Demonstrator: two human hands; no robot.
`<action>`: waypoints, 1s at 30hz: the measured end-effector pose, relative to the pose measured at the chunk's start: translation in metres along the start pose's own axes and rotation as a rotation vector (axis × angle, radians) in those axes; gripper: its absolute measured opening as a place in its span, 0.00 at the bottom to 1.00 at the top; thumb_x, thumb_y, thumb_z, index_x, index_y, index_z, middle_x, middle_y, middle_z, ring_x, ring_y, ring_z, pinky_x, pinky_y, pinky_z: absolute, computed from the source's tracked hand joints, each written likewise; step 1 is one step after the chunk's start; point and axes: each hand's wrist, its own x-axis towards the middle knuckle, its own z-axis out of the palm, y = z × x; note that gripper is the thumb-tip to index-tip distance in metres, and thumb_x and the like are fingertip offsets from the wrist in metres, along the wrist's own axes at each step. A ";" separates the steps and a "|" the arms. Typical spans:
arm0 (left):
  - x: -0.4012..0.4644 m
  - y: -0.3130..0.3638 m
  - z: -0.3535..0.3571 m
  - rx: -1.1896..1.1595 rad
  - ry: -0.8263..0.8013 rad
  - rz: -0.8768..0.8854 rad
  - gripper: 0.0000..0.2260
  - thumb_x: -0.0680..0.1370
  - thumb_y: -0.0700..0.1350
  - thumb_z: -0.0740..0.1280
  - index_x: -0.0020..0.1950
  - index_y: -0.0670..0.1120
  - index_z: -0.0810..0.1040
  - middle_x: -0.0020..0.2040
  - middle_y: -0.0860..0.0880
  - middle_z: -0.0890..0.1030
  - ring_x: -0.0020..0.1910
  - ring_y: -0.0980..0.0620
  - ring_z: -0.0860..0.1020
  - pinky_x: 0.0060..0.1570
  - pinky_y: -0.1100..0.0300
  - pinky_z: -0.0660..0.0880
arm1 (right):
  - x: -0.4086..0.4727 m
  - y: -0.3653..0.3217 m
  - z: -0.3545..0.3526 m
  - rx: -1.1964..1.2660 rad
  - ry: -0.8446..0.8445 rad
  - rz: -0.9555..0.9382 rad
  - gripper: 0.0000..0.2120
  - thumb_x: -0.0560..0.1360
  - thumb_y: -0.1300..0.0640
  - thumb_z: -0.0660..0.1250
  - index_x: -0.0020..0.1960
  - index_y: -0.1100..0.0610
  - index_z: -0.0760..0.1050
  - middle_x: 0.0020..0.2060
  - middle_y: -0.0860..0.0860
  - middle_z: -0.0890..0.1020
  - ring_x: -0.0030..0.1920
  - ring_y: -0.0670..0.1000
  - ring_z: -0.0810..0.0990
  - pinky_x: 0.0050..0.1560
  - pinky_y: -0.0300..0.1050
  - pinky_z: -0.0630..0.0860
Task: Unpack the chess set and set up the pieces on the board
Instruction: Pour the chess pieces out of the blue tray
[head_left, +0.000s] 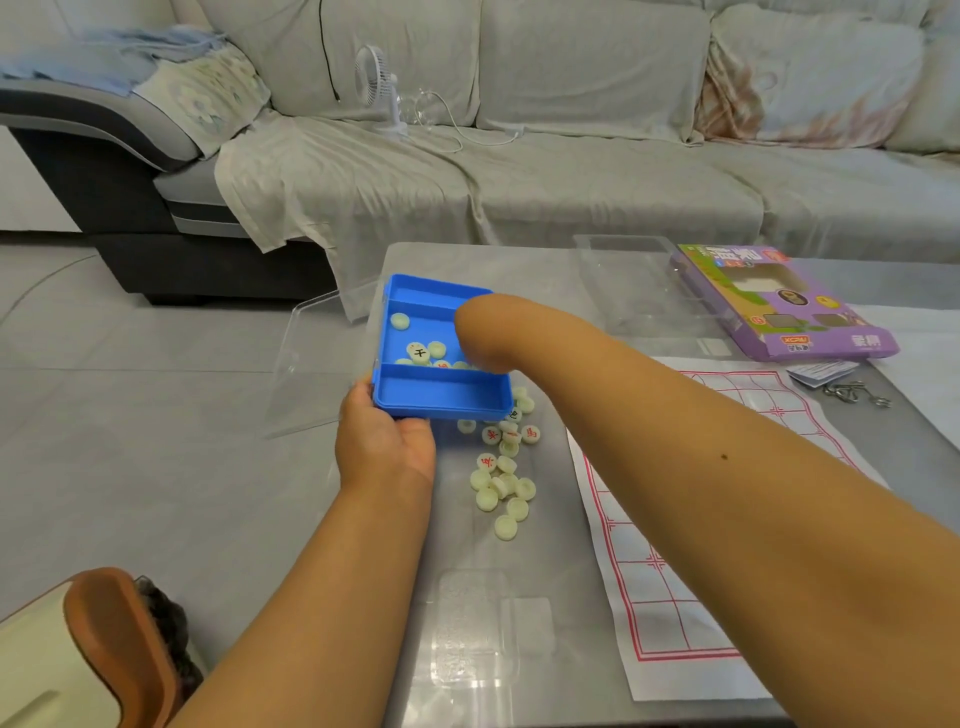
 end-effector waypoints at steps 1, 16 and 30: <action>0.001 0.000 0.000 0.001 -0.005 0.002 0.09 0.80 0.39 0.58 0.49 0.41 0.78 0.46 0.42 0.83 0.46 0.46 0.83 0.50 0.49 0.80 | 0.000 -0.001 -0.002 0.006 -0.008 0.015 0.15 0.79 0.64 0.56 0.33 0.58 0.63 0.31 0.51 0.65 0.30 0.47 0.62 0.33 0.38 0.63; -0.001 -0.005 -0.002 -0.039 -0.017 -0.036 0.10 0.80 0.39 0.58 0.54 0.40 0.78 0.48 0.41 0.83 0.46 0.48 0.83 0.49 0.52 0.80 | -0.008 -0.003 0.021 0.243 0.157 -0.023 0.09 0.79 0.61 0.52 0.43 0.60 0.69 0.49 0.56 0.68 0.46 0.55 0.65 0.45 0.47 0.63; 0.001 -0.011 -0.004 -0.043 0.019 -0.065 0.10 0.81 0.41 0.57 0.52 0.41 0.77 0.45 0.43 0.81 0.43 0.50 0.81 0.50 0.54 0.79 | 0.011 -0.019 0.059 0.440 0.228 -0.246 0.23 0.78 0.42 0.56 0.64 0.57 0.67 0.60 0.53 0.71 0.60 0.54 0.70 0.59 0.48 0.67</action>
